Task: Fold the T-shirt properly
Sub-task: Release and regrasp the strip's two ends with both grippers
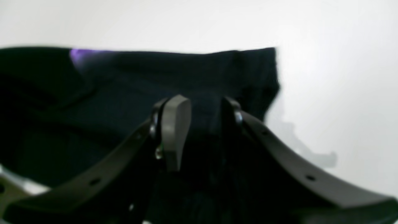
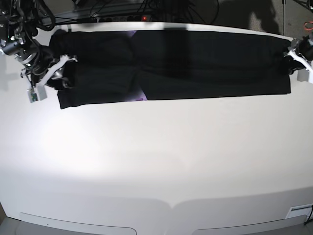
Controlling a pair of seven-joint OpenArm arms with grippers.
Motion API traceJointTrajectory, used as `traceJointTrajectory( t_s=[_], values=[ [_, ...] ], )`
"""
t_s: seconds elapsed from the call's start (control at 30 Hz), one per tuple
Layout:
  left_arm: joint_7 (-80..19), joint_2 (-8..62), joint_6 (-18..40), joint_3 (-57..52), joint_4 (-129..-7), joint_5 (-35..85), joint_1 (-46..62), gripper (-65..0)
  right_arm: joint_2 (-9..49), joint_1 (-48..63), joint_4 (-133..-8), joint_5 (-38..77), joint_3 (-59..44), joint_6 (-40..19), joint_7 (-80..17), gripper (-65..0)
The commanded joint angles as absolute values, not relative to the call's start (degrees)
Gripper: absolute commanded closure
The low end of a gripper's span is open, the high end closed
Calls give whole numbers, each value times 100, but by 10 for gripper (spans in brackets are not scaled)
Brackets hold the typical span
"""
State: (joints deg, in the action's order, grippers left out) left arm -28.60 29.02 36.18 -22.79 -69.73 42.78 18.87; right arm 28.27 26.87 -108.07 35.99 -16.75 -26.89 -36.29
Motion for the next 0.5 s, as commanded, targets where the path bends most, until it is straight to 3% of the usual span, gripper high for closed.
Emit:
traceJointTrajectory(
  t_s=[0.0, 0.2, 0.47],
  values=[
    [-2683, 3052, 3413, -2322, -7022, 4005, 1872, 0, 2906, 2670, -10912, 3621, -1564, -2764, -3494, -212],
    [-2261, 3288, 2838, -2322, -7022, 3085, 1874, 0, 2480, 2668, -10914, 3041, -676, -2759, -3236, -212],
    [-3212, 3916, 2805, -2322, -7542, 4209, 1907, 0, 1988, 2617, -10912, 2217, -34, -2755, -3022, -212]
  ],
)
